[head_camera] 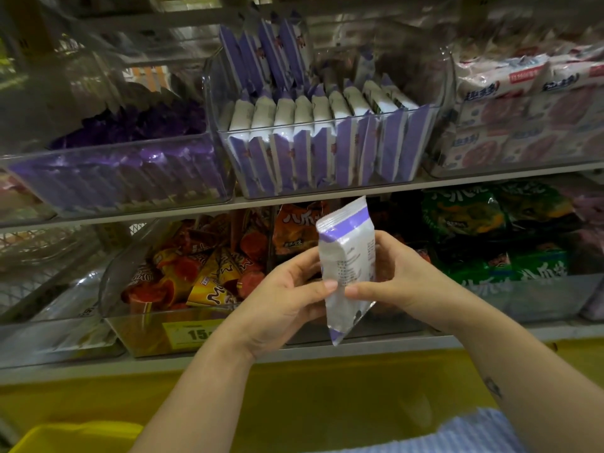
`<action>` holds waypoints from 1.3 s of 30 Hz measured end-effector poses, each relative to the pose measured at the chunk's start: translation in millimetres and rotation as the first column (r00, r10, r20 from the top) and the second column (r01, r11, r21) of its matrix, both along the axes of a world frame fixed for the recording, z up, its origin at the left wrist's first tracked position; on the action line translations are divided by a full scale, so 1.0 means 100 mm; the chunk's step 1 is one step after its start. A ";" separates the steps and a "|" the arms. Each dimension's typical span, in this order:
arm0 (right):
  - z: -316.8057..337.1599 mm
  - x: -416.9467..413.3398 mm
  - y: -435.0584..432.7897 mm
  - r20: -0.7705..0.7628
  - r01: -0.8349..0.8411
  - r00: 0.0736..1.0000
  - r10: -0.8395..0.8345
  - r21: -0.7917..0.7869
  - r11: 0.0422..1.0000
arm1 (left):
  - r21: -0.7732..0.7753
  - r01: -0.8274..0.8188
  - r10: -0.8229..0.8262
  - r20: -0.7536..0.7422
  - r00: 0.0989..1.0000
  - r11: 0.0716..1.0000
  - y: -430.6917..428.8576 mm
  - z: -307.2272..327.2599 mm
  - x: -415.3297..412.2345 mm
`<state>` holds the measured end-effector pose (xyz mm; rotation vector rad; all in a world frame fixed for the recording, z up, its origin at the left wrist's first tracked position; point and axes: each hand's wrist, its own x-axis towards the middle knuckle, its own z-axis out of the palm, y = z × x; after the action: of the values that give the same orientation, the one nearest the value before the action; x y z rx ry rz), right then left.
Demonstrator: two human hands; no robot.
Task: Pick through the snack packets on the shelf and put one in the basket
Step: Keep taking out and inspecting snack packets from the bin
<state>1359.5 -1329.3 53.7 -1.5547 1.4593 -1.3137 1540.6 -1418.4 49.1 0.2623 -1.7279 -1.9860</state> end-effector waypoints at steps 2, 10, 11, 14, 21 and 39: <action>-0.01 0.03 -0.01 -0.055 0.026 0.998 -0.027 -0.012 1.000 | -0.030 -0.052 0.052 0.011 0.999 0.998 0.00 0.01 0.01; 0.02 0.04 0.01 -0.268 0.178 0.942 -0.203 -0.117 0.977 | 0.134 -0.273 0.288 -0.102 0.952 0.953 -0.10 -0.01 0.04; 0.04 0.01 0.03 -0.217 0.184 0.956 -0.197 -0.082 0.980 | 0.190 -0.239 0.267 -0.137 0.954 0.952 -0.13 -0.01 0.07; 0.05 -0.03 0.05 -0.117 0.156 0.980 -0.158 -0.030 0.987 | 0.187 -0.157 0.192 -0.187 0.963 0.970 -0.19 0.01 0.12; 0.04 0.01 0.05 -0.138 0.294 0.934 -0.329 -0.227 0.929 | -0.412 -0.518 0.541 -0.068 0.838 0.750 -0.33 -0.06 0.14; 0.14 0.06 0.11 0.254 0.149 0.964 -0.084 -0.253 0.956 | -0.278 -0.588 0.579 -0.123 0.806 0.760 -0.43 -0.07 0.20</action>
<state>1365.8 -1317.8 67.3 -1.4272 1.2767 -1.7676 1560.8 -1461.1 42.3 0.5821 -1.6383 -1.2455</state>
